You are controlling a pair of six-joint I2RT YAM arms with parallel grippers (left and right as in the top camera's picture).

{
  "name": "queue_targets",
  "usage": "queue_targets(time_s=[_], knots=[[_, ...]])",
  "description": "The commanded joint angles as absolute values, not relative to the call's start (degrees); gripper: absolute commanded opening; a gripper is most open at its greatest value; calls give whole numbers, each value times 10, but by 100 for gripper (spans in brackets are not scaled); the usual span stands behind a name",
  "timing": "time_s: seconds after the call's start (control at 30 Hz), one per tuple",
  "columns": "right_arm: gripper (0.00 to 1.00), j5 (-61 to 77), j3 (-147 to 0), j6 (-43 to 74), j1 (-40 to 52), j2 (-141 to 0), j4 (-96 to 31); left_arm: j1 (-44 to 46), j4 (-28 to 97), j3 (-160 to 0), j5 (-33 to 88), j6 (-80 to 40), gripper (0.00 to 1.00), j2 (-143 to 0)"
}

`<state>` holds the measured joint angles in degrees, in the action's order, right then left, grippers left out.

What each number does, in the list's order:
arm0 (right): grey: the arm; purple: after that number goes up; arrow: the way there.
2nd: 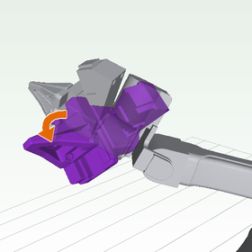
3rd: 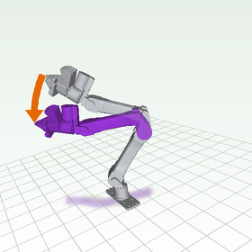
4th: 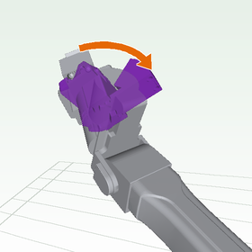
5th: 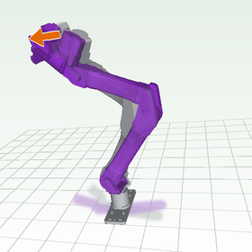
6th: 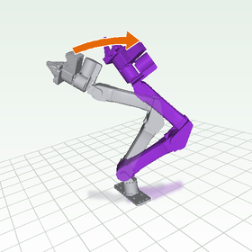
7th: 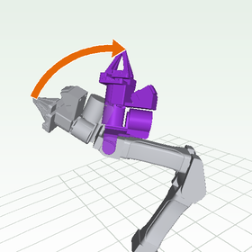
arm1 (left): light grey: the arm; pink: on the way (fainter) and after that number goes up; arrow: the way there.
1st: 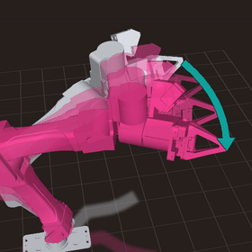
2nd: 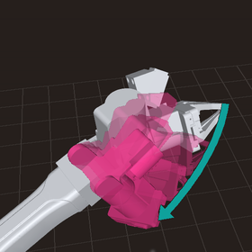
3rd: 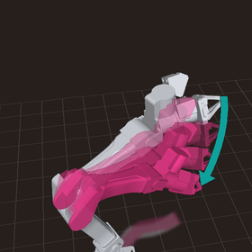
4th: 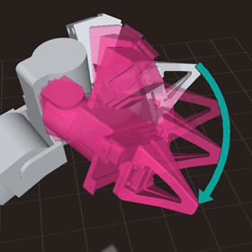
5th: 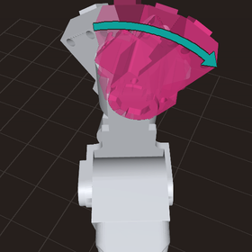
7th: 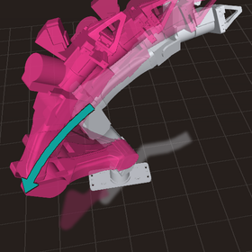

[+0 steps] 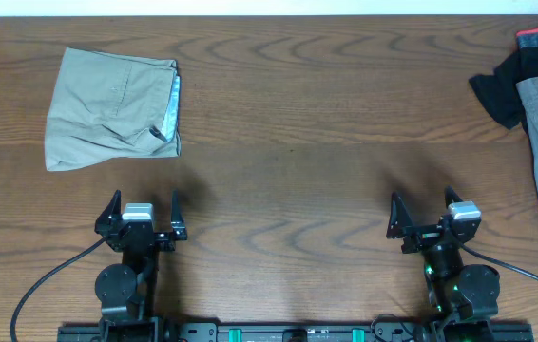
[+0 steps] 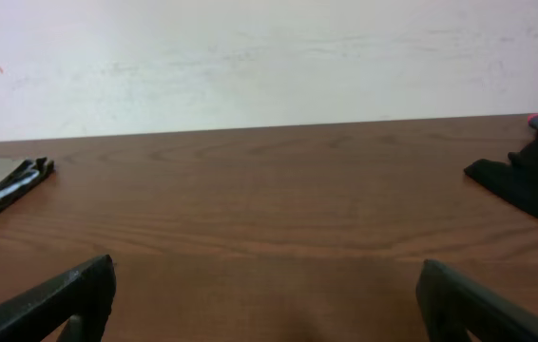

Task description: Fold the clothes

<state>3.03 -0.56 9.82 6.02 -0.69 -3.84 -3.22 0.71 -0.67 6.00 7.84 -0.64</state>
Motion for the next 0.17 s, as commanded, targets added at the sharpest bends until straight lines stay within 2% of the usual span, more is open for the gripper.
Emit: queue_targets(time_s=[0.0, 0.13], knots=[[99, 34, -3, 98, 56, -3, -39, -30, 34, -2, 68, 88, 98, -6], [99, 34, -3, 98, 57, -3, -39, -30, 34, -2, 68, 88, 98, -6]])
